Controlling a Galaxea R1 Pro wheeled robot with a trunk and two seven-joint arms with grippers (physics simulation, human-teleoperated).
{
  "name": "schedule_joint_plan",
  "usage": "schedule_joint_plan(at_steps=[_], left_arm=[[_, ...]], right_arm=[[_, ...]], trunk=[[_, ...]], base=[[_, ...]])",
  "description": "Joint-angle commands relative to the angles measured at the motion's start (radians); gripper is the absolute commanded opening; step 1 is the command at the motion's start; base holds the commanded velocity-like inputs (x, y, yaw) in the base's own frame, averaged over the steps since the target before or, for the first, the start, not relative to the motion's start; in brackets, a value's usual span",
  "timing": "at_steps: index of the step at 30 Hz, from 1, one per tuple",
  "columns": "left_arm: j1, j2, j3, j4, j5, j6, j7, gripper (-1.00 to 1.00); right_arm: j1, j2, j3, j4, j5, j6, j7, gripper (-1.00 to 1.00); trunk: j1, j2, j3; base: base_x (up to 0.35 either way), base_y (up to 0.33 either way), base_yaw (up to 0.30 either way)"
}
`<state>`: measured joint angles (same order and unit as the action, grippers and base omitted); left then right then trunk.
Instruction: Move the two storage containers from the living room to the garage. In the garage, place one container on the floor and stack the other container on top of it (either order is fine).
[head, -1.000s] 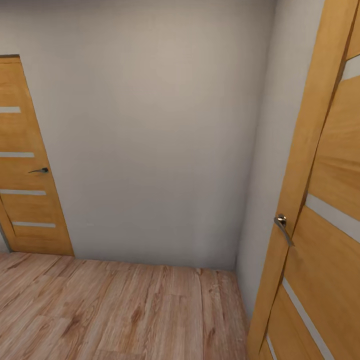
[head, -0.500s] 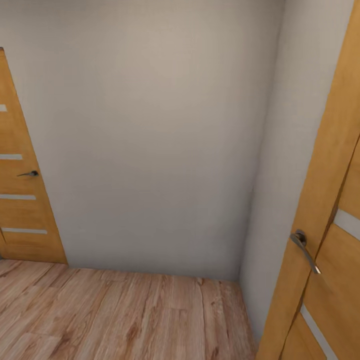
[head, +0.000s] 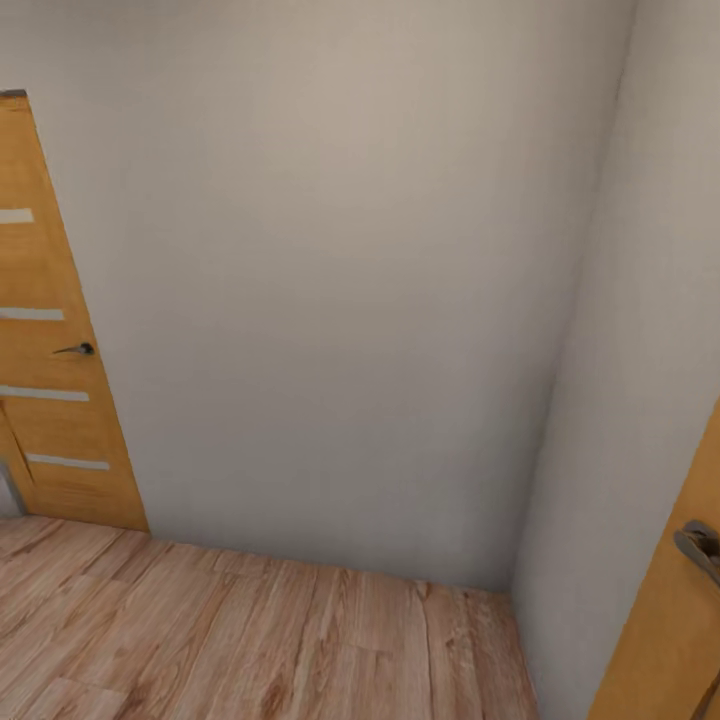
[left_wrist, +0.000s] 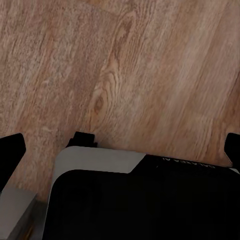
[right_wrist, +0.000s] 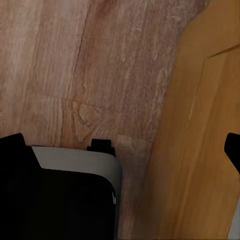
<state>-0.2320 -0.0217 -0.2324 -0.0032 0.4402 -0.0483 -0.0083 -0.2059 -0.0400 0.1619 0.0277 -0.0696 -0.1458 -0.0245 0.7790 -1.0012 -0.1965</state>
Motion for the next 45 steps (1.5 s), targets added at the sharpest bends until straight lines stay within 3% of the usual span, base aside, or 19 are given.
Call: schedule_joint_plan(at_steps=[1, 33, 45], left_arm=[[-0.001, 0.000, -0.008, 0.002, 0.010, -0.004, -0.001, 1.00], [-0.001, 0.000, -0.008, 0.002, 0.011, -0.005, -0.001, 1.00], [-0.001, 0.003, -0.010, -0.001, 0.005, -0.006, 0.001, 1.00]], right_arm=[[-0.001, 0.000, 0.008, 0.003, -0.007, -0.006, -0.002, 1.00], [-0.001, 0.000, 0.008, 0.003, -0.009, -0.006, -0.002, 1.00], [-0.001, 0.000, 0.008, 0.003, -0.009, -0.009, -0.002, 1.00]], trunk=[[0.001, -0.001, -0.001], [0.001, -0.001, -0.001], [0.001, -0.001, -0.001]], base=[[0.316, 0.000, 0.265], [0.314, 0.000, 0.271], [0.040, 0.000, 0.279]])
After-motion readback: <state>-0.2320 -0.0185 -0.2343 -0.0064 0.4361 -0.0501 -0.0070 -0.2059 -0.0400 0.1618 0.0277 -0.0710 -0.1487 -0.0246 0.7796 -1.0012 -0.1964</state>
